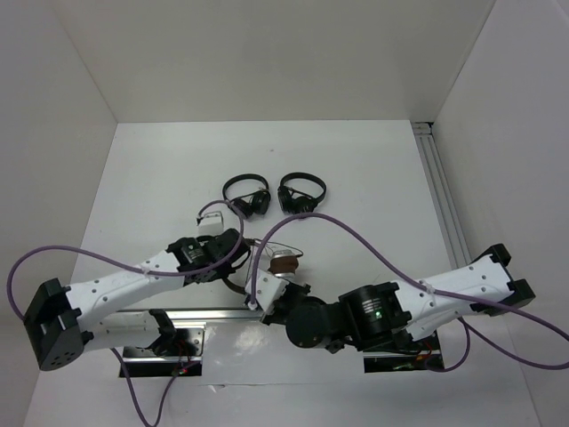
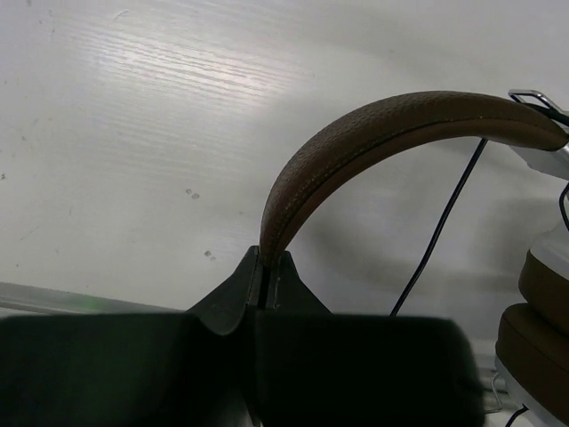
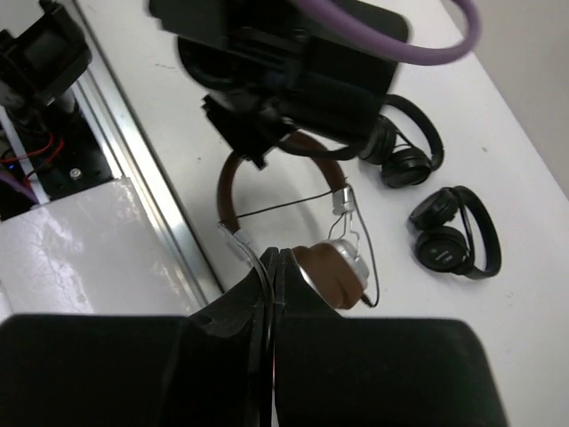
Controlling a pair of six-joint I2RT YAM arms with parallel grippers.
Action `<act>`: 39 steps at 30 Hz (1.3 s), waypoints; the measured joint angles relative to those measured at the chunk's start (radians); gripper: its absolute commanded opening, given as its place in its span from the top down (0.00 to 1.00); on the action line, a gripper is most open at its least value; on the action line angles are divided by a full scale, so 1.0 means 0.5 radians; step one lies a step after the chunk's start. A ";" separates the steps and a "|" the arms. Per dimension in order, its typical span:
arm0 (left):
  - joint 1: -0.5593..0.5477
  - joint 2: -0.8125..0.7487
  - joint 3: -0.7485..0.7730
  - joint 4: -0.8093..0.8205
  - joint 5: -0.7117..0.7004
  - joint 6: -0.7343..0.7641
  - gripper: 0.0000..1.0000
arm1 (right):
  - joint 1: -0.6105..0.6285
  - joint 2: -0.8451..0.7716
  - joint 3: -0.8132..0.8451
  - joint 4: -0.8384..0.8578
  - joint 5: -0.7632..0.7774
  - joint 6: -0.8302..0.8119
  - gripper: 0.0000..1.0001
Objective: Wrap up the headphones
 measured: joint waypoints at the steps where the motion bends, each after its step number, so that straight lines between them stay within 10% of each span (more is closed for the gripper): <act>1: -0.037 -0.047 -0.015 0.011 -0.001 0.027 1.00 | 0.001 -0.027 0.002 -0.011 0.024 -0.001 1.00; 19: -0.586 -0.152 0.040 -0.152 -0.071 -0.109 1.00 | -0.484 -0.201 0.005 -0.084 0.270 -0.213 1.00; 28: -0.584 -0.292 0.116 -0.137 -0.183 -0.123 1.00 | -1.508 -0.097 0.011 0.095 -0.527 -0.336 1.00; 39: -0.581 -0.238 0.352 -0.219 -0.300 0.027 1.00 | -2.068 0.204 0.224 0.121 -1.491 -0.477 1.00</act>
